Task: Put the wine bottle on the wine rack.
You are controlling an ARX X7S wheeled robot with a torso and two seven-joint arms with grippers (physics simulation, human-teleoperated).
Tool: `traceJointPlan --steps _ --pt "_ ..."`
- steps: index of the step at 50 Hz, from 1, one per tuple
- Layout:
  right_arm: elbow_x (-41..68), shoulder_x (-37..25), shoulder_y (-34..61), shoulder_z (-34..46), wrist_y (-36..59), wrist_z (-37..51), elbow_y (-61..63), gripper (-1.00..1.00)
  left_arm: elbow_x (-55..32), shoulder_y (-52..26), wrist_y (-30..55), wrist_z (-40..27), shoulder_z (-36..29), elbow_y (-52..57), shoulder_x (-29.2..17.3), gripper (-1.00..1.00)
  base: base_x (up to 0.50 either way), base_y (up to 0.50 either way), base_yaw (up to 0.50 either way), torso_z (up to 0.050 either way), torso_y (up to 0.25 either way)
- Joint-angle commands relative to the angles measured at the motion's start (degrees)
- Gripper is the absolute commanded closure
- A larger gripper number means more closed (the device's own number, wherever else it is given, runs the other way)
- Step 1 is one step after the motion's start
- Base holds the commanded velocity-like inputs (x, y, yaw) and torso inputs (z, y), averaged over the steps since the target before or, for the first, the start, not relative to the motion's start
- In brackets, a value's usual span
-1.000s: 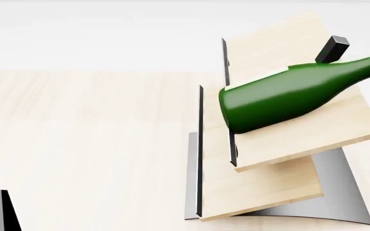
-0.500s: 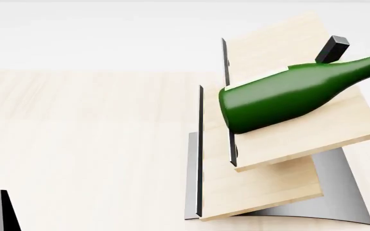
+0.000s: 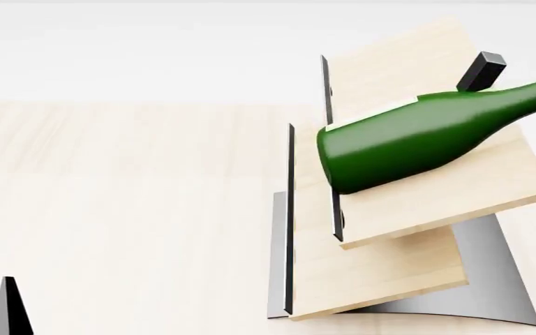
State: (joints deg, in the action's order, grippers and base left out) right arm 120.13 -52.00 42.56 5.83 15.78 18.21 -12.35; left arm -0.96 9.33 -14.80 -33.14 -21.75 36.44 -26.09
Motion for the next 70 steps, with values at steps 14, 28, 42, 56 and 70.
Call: traceJointPlan --steps 14,28,42,56,70 --pt "-10.6 -3.1 -13.4 -9.5 -13.1 -0.2 13.3 -1.0 0.2 -0.2 0.3 -0.1 -0.5 0.1 -0.1 -1.0 0.0 0.0 0.0 0.0 0.0" --pt "-37.9 -3.5 -20.4 -11.4 -26.4 3.0 24.2 -1.0 0.1 -0.3 0.4 -0.3 -0.4 0.1 -0.2 -1.0 0.0 0.0 0.0 0.0 0.0" --pt "-47.6 -4.3 -32.1 -24.4 -35.4 4.7 34.5 -1.0 0.3 -0.3 0.6 -0.4 -0.7 0.3 -0.2 -1.0 0.0 0.0 0.0 0.0 0.0" --pt "-43.3 -3.7 -42.2 -41.5 -37.1 2.5 42.7 -1.0 0.6 -0.4 0.4 -0.5 -1.1 -0.1 -0.2 -1.0 0.0 0.0 0.0 0.0 0.0" --pt "-37.9 -3.4 -50.7 -62.4 -32.5 2.7 51.1 -1.0 0.6 -0.3 0.5 -0.6 -1.2 0.3 -0.4 -1.0 0.0 0.0 0.0 0.0 0.0"
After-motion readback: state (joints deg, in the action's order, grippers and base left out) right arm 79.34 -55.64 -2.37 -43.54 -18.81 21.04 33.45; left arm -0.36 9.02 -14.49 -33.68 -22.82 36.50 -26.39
